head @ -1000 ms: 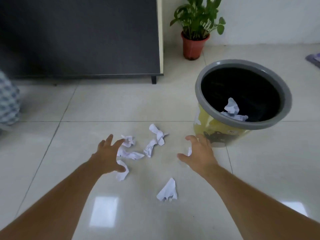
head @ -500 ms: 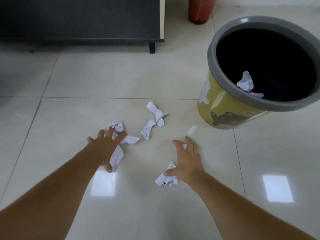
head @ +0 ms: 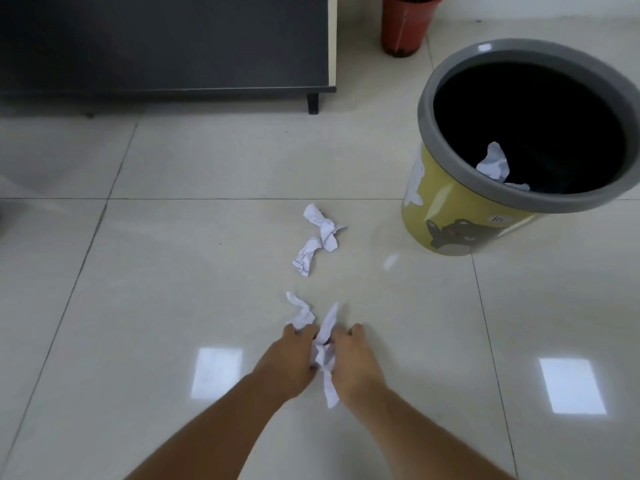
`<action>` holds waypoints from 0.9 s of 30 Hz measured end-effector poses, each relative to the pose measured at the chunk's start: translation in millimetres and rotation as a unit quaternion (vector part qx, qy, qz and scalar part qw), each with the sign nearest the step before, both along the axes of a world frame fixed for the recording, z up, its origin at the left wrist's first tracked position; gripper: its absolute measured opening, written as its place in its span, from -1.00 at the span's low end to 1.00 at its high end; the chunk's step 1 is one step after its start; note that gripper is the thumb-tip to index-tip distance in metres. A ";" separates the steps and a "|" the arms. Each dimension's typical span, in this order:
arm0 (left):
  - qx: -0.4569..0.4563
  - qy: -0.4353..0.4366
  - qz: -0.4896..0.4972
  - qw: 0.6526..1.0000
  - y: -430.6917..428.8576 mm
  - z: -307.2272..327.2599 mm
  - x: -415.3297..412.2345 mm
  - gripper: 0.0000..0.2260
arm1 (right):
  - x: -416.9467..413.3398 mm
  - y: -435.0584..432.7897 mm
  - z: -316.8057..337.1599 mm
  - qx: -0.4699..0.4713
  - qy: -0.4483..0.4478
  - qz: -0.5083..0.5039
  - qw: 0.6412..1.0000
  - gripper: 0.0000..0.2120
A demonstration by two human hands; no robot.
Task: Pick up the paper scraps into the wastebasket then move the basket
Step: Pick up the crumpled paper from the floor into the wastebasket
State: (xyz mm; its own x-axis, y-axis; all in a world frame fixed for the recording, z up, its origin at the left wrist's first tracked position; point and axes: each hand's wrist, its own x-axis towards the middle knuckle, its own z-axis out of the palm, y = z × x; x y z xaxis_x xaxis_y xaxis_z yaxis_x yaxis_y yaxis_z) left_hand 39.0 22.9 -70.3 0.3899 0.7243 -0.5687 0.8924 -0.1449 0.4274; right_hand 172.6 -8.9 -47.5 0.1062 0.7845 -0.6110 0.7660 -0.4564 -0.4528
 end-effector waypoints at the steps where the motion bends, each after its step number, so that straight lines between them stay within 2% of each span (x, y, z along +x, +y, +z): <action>1: -0.035 -0.041 0.031 0.998 -0.7 0.8 5.1 -0.63 | 0.9 2.8 2.5 0.007 -0.002 -0.007 1.000 -0.66; 3: -0.077 -0.101 0.091 0.988 5.3 6.5 14.1 -0.74 | 5.3 9.7 9.7 0.022 0.007 -0.029 0.999 -0.68; 5: -0.082 -0.127 0.127 0.980 16.9 16.9 19.0 -0.81 | 10.5 19.7 21.0 0.045 0.020 -0.037 0.998 -0.68; 9: -0.072 -0.172 0.179 0.966 47.0 55.8 29.2 -0.83 | 22.5 52.4 57.2 0.100 0.025 -0.048 0.994 -0.73; 15: 0.053 -0.213 0.172 0.960 106.3 154.1 56.8 -0.84 | 49.5 108.7 147.5 0.244 0.031 -0.041 0.968 -0.79; 17: 0.108 -0.202 0.150 0.962 126.4 194.7 70.1 -0.90 | 64.2 124.8 183.8 0.291 0.019 -0.044 0.955 -0.82; 21: 0.198 -0.227 0.100 0.948 151.2 279.5 113.4 -0.87 | 101.9 144.0 257.7 0.381 0.018 -0.063 0.922 -0.81; 23: 0.230 -0.230 0.076 0.942 156.4 312.7 137.5 -0.89 | 124.0 145.8 289.0 0.403 0.023 -0.080 0.911 -0.92; 24: 0.243 -0.231 0.065 0.940 158.6 324.8 149.7 -0.90 | 135.1 145.6 301.6 0.411 0.021 -0.091 0.907 -0.90; 27: 0.268 -0.240 0.036 0.932 160.8 350.4 189.4 -0.89 | 170.2 140.3 331.0 0.439 -0.001 -0.119 0.891 -0.60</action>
State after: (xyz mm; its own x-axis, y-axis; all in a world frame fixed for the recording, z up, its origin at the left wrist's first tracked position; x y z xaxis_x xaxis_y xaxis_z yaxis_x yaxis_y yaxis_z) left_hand 228.4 183.7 280.1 0.4456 0.8885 0.1094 0.6327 -0.3990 0.6637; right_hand 342.8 131.4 283.5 0.3343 0.9148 0.2266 0.6961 -0.0777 -0.7137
